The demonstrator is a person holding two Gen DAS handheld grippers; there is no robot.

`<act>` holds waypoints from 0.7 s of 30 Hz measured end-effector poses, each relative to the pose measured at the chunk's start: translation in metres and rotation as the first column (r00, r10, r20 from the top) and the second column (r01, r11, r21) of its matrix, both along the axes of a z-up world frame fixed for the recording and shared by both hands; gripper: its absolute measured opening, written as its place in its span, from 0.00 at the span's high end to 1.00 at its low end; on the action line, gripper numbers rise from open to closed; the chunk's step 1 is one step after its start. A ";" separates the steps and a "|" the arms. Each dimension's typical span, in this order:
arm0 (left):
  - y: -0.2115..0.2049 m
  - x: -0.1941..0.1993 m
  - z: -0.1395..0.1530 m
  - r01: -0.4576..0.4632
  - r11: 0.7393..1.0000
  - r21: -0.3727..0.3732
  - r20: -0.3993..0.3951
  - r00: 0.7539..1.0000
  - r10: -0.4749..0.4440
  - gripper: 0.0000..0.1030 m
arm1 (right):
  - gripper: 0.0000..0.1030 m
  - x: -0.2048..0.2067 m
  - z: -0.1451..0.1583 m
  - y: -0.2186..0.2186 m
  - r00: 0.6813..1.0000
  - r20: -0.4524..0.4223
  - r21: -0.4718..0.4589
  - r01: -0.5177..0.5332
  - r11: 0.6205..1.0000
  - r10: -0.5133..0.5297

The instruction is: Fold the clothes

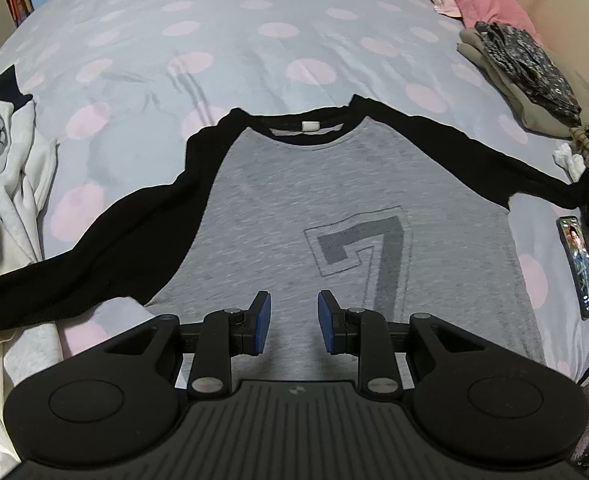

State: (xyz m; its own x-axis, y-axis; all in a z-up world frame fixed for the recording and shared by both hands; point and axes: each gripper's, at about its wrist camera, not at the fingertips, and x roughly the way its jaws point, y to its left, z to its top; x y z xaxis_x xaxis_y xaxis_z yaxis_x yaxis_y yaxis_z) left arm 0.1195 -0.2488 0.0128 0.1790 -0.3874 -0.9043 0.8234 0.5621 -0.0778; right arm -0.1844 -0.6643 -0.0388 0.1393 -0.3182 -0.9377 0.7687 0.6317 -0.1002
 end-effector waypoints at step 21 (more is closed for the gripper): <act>-0.015 -0.082 0.032 0.323 0.915 -0.241 0.057 0.946 -0.319 0.54 | 0.95 0.119 0.089 0.179 0.874 0.250 0.148 -0.459 0.876 0.416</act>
State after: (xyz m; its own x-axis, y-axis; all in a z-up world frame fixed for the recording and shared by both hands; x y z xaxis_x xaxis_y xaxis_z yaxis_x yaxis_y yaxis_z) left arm 0.0376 -0.2635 0.0449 0.0217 -0.6345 -0.7726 0.9585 0.2329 -0.1643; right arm -0.0650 -0.4852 0.0497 0.4155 0.0084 -0.9096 0.3975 0.8977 0.1899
